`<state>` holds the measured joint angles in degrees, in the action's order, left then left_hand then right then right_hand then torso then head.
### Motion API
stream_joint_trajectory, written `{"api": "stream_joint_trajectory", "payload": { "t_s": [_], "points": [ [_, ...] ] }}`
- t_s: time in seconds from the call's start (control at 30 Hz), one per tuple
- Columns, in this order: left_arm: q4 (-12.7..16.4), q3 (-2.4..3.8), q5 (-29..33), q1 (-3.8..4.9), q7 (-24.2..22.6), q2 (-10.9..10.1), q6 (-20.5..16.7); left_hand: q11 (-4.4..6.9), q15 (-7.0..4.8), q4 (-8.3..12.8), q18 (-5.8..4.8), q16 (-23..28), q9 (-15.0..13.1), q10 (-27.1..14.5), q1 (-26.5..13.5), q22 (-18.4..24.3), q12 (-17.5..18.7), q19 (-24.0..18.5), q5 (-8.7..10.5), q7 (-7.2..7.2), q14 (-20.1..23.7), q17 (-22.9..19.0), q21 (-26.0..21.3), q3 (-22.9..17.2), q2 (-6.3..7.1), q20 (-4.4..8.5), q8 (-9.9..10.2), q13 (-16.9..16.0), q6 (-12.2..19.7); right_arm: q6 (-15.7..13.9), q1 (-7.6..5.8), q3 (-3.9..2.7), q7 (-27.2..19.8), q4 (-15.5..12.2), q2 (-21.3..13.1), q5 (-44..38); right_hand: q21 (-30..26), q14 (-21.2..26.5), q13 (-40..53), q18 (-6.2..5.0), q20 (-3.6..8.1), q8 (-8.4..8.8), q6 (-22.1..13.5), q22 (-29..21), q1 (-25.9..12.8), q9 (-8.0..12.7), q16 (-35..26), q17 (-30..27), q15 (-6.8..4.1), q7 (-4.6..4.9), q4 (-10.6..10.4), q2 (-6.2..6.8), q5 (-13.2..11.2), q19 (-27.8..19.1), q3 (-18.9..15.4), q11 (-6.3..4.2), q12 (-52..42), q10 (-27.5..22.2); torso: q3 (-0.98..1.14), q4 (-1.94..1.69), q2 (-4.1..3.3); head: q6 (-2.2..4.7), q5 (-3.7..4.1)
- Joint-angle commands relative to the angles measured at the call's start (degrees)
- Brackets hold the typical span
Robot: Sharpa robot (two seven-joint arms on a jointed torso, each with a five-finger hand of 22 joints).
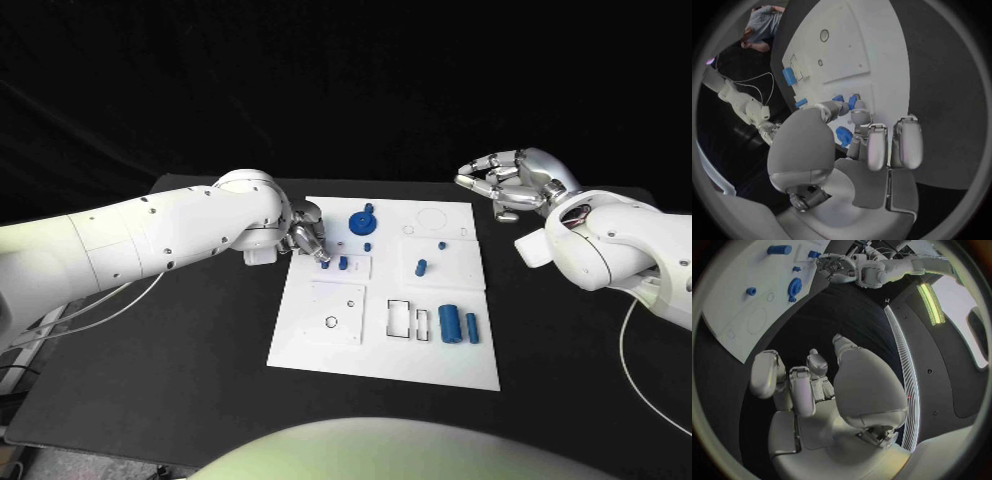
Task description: Assemble the parts on the task board
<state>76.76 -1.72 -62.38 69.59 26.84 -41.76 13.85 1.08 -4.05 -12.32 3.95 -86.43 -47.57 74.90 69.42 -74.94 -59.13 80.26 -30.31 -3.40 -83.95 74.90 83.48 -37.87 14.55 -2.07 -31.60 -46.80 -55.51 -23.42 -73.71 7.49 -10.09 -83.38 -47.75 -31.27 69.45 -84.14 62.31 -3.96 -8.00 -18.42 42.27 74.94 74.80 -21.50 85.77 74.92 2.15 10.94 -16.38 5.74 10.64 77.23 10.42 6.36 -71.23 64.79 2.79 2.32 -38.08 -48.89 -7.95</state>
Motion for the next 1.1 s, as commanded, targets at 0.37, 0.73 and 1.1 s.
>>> {"api": "stream_joint_trajectory", "payload": {
  "t_s": [0.37, 0.73, 1.1],
  "points": [
    [-0.1, -0.41, -0.3, -0.54, 1.8, 0.1, 1.6, 0.29, -0.61, 11.1, -0.65, -0.4, -0.1, 0.7, -0.6, -1.1, -0.7, 0.4, -1.35, 0.22, -4.3, 7.6, 0.3, -10.6, -0.07, 0.21, -0.1, -0.7, -0.5, 0.6, 0.09, -0.01, -0.6, 0.1, 0.0, 0.0, -0.4, -2.6, 0.0, -1.11, 0.09, -0.21, -0.4, 1.4, -0.5, 0.0, -0.4, 3.9, -0.22, 0.11, 0.0, -0.04, 0.3, -0.3, -0.2, -0.08, 0.0, -0.2, -0.08, -0.08, 0.00, 0.01, 0.08],
    [-0.2, -0.41, -1.1, -0.54, 2.2, -0.1, 1.3, 0.56, -0.86, 11.6, -0.67, -0.8, -0.5, 1.3, -1.3, -1.2, -1.1, 0.5, -4.47, 0.51, -4.4, 8.3, 0.4, -10.5, 0.16, 0.47, -0.5, -1.5, -0.9, 0.6, 0.13, 0.00, -0.6, 0.1, 0.1, 0.0, -0.4, -2.6, -0.1, -1.11, 0.10, -0.25, -0.5, 1.4, -0.5, 0.1, -0.4, 3.8, -0.23, 0.11, 0.0, -0.08, 0.4, -0.4, -0.3, -0.09, 0.0, -0.2, -0.07, -0.08, 0.00, 0.01, 0.02],
    [-0.1, -0.40, 0.0, -0.54, 2.0, 0.1, 1.3, 0.60, -0.90, 11.6, -0.68, -0.9, -0.6, 1.5, -1.4, -1.3, -1.4, 0.5, -5.07, 0.56, -4.5, 8.5, 0.4, -10.4, 0.19, 0.51, -0.6, -1.8, -1.0, 0.6, 0.15, 0.00, -0.6, 0.0, 0.1, 0.0, -0.4, -2.6, -0.1, -1.11, 0.10, -0.25, -0.5, 1.4, -0.5, 0.1, -0.4, 3.8, -0.23, 0.11, 0.0, -0.08, 0.4, -0.4, -0.3, -0.09, 0.0, -0.2, 0.00, 0.02, 0.01, -0.10, -0.06]
  ]
}}
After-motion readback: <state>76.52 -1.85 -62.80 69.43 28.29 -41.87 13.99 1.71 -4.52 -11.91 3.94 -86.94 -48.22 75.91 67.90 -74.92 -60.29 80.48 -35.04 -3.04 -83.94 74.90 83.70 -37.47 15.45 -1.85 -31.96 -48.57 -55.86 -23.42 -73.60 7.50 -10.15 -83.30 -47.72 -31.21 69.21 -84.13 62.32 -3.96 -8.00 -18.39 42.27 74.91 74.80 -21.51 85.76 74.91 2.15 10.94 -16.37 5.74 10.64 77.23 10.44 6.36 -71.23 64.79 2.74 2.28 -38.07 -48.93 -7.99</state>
